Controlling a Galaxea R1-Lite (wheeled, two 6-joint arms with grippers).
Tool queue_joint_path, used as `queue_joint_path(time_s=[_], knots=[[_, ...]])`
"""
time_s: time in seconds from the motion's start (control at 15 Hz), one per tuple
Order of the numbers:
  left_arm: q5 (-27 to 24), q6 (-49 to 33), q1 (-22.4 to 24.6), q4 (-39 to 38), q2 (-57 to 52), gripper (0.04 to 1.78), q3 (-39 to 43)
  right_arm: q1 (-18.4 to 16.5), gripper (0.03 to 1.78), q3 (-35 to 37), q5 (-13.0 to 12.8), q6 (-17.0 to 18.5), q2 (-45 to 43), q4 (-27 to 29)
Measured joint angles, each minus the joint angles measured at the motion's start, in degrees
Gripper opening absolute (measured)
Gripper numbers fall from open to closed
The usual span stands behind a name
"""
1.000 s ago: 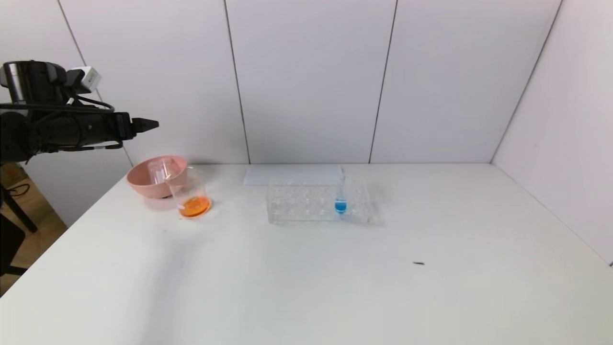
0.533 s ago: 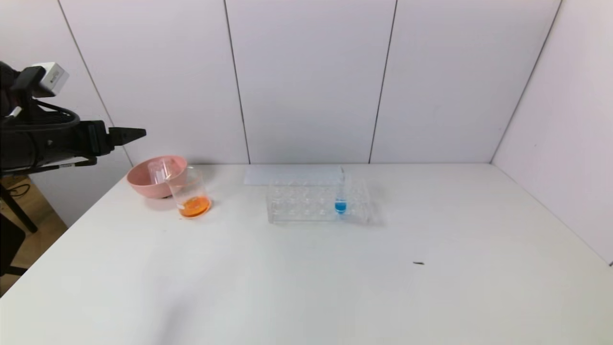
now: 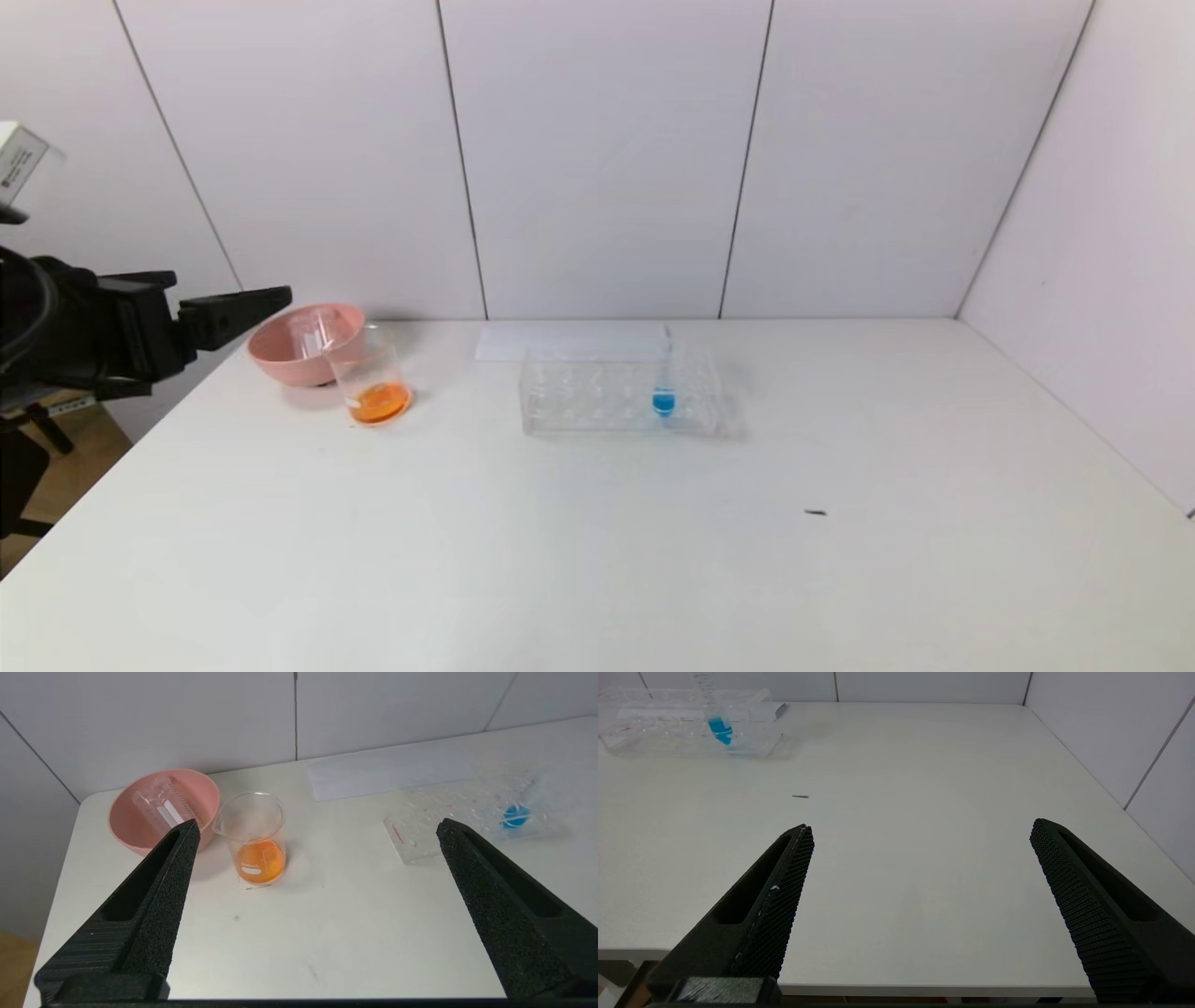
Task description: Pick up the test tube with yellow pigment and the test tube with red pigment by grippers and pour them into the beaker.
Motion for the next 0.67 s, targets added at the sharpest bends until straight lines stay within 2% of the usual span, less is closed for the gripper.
queue_joint_path(time_s=[0.2, 0.67], knots=[[0.74, -0.17, -2.32, -0.07, -8.33, 1.77, 6.66, 0.0, 1.7, 0.0, 0.0, 0.0, 0.0, 0.0], [3.83, -0.94, -3.23, -1.1, -32.2, 1.77, 21.89, 0.0, 1.7, 0.0, 0.0, 0.0, 0.0, 0.0]])
